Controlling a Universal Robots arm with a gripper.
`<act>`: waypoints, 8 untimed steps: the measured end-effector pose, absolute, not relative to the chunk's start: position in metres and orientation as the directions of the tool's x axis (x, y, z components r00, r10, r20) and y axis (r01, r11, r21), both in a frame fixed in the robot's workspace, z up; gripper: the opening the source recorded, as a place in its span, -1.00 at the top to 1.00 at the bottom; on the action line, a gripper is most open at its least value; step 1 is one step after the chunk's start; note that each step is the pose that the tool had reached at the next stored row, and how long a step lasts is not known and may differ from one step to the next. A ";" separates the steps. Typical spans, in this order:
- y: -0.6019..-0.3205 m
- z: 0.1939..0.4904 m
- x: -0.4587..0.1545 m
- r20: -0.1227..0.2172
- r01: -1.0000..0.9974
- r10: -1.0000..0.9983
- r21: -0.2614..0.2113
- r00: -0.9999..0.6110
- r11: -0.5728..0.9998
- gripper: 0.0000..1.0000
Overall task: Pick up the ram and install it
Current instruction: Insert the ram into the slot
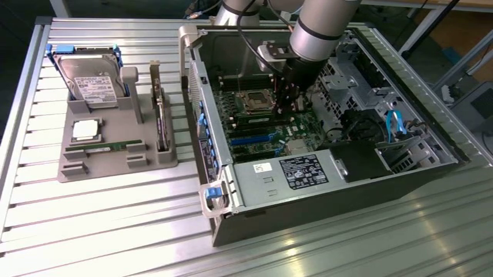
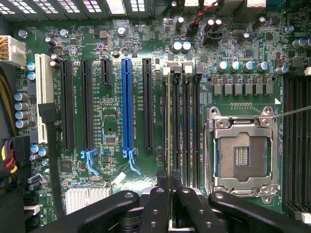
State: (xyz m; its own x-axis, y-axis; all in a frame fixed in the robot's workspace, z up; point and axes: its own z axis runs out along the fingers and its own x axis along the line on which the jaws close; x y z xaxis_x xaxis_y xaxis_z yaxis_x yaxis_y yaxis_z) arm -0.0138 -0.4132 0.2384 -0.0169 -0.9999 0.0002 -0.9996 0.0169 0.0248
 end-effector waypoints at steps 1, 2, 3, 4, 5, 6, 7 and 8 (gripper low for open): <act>-0.413 0.238 -0.014 0.000 -1.000 -1.000 0.025 -0.017 0.017 0.76; -0.413 0.238 -0.014 0.000 -1.000 -1.000 0.025 -0.017 0.017 0.76; -0.413 0.238 -0.014 0.000 -1.000 -1.000 0.025 -0.017 0.017 0.76; -0.413 0.238 -0.014 0.000 -1.000 -1.000 0.025 -0.017 0.017 0.76; -0.413 0.238 -0.014 0.000 -1.000 -1.000 0.025 -0.017 0.017 0.76; -0.413 0.238 -0.014 0.000 -1.000 -1.000 0.025 -0.017 0.017 0.76; -0.413 0.238 -0.014 0.000 -1.000 -1.000 0.025 -0.017 0.017 0.76; -0.413 0.238 -0.014 0.000 -1.000 -1.000 0.025 -0.016 0.016 0.76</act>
State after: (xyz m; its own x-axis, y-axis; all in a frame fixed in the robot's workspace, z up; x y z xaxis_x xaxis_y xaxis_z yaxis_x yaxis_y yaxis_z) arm -0.0138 -0.4132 0.2383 -0.0158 -0.9999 0.0002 -0.9996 0.0158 0.0248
